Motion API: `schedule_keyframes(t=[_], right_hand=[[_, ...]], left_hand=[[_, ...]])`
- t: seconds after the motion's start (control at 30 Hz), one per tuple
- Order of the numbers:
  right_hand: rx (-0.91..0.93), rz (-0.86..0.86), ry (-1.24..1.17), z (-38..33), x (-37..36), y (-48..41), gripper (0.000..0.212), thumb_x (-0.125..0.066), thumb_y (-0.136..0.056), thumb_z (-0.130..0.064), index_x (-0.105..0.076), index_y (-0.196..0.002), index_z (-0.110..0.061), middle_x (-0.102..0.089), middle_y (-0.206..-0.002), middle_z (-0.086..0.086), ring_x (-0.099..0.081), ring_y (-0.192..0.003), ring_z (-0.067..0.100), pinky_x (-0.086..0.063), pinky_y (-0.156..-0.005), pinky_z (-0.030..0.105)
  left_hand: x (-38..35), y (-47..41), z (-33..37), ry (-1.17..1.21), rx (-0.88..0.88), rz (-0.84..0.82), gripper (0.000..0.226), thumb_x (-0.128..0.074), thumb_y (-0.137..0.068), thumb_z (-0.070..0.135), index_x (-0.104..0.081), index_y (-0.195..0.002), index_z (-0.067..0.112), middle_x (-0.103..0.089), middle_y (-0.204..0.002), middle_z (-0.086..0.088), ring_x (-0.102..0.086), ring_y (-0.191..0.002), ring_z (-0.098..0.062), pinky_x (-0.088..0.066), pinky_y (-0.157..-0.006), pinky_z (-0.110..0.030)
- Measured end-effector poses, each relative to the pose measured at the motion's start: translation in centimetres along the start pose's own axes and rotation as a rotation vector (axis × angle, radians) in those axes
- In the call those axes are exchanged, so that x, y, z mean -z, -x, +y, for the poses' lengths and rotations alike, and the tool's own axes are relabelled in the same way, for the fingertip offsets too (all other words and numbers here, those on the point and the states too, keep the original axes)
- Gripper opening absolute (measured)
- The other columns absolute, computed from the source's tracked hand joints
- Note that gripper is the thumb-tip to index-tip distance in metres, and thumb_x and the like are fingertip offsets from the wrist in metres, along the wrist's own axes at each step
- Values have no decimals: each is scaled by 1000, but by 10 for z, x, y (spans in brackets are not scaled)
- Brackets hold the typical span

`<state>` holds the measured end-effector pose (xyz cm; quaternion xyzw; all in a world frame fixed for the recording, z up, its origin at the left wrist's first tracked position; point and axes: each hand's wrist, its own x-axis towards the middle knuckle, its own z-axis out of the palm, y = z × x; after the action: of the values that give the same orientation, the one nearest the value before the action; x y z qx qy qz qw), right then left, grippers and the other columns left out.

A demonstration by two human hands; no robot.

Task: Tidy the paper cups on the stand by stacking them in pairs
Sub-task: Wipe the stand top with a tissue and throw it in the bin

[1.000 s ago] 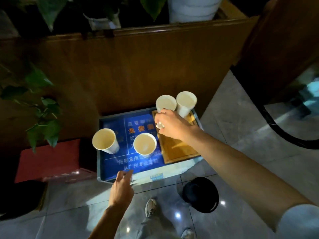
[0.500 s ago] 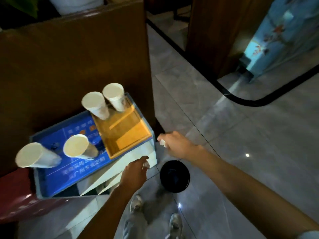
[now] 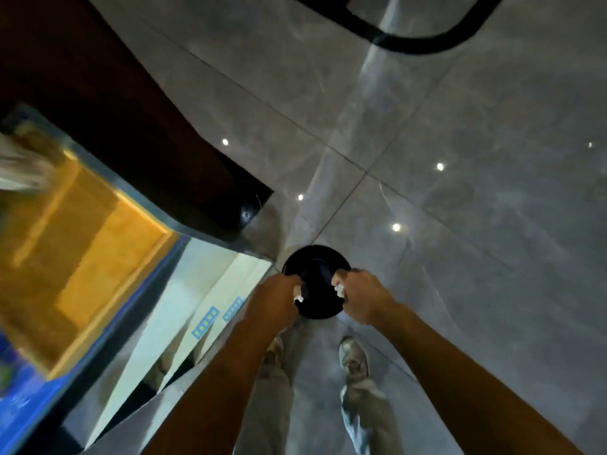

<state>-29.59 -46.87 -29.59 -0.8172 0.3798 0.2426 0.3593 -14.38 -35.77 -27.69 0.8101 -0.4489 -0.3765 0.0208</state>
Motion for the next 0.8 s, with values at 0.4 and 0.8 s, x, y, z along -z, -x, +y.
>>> schedule_keyframes(t=[0.4,0.8], right_hand=[[-115,-7,14,97,-218,-210,34,-56,-87,-13,-55,-121,-13,-63,-114,19,-60,-103,40,-50,-80,41],[-256,-182,29,128,-284,-278,31,-50,-91,-9,-57,-122,-6,-60,-122,23,-58,-113,41,-49,-91,43]], left_hand=[[-235,-212,-111,-230,-176,-240,24,-60,-86,15,-59,-110,13,-63,-112,-14,-61,-104,-36,-51,-81,-42],[-317,-274,-144,-382,-112,-482,18,-58,-89,18,-63,-105,10,-64,-113,-16,-62,-102,-36,-53,-84,-44]])
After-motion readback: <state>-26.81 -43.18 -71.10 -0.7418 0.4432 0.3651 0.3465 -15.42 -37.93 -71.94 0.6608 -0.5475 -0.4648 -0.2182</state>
